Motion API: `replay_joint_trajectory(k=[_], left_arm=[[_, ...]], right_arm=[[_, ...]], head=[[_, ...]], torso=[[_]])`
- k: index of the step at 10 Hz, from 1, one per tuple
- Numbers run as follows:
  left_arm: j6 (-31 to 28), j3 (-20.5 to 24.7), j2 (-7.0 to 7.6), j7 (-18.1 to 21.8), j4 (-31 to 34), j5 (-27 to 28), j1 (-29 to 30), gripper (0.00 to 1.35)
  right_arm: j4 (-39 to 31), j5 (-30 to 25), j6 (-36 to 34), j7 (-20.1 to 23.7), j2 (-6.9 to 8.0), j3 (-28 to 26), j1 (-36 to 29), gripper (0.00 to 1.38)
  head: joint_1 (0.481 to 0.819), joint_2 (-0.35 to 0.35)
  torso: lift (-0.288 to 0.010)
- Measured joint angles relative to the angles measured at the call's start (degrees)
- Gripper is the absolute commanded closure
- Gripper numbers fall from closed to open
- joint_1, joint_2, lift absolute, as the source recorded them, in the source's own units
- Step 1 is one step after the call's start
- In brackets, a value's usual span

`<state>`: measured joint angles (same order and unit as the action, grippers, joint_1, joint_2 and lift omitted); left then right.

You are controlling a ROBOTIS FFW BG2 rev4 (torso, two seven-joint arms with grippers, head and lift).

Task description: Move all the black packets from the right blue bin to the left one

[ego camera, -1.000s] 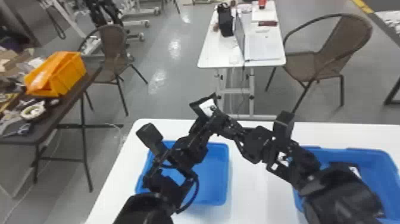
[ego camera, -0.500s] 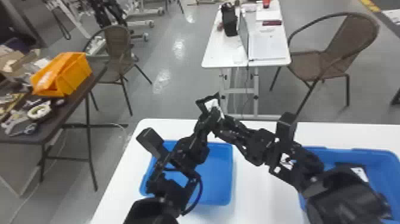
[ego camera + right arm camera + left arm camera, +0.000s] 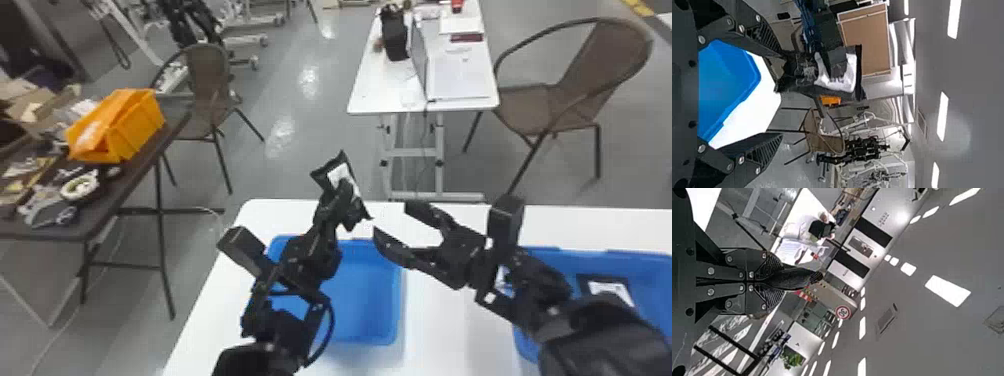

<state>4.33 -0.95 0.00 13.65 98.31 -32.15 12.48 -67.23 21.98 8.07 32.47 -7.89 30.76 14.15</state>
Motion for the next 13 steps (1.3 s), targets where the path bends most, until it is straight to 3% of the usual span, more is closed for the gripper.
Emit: replay_joint_trajectory(k=[3, 4, 5, 7, 8, 9, 13], left_arm=[[6.7, 4.6, 0.0, -2.1, -3.3, 11.3, 2.3, 1.21], [6.8, 6.2, 0.0, -1.8, -5.2, 17.2, 2.7, 1.21], [5.9, 7.0, 0.0, -1.4, -7.8, 21.4, 3.1, 1.13], [7.9, 6.7, 0.0, 1.0, -14.1, 20.1, 3.4, 0.11], [9.5, 6.3, 0.0, 1.4, -15.5, 17.9, 3.2, 0.04], [11.5, 6.1, 0.0, 1.4, -15.8, 17.1, 3.0, 0.16], [14.0, 5.8, 0.0, 1.3, -13.6, 14.2, 3.1, 0.18]], right_arm=[[-8.0, -6.1, -5.5, -0.1, 0.49, -11.0, -6.6, 0.21], [-10.4, -8.2, -8.4, -0.1, 0.82, -14.9, -8.9, 0.21], [-12.9, -9.6, -12.8, -0.1, 0.99, -18.3, -10.7, 0.21], [-16.6, -11.5, -20.5, -0.1, 0.99, -22.8, -12.8, 0.2], [-17.7, -12.3, -22.7, -0.1, 0.65, -24.2, -13.2, 0.21], [-18.0, -12.9, -22.8, -0.3, 0.27, -25.5, -13.7, 0.2], [-14.3, -13.8, -19.6, -4.9, 0.88, -31.8, -18.7, 0.21]], head=[[0.695, 0.258], [0.695, 0.243], [0.695, 0.222], [0.695, 0.186], [0.695, 0.167], [0.695, 0.151], [0.695, 0.073]], torso=[[0.0], [0.0], [0.0], [0.0], [0.0], [0.0], [0.0]])
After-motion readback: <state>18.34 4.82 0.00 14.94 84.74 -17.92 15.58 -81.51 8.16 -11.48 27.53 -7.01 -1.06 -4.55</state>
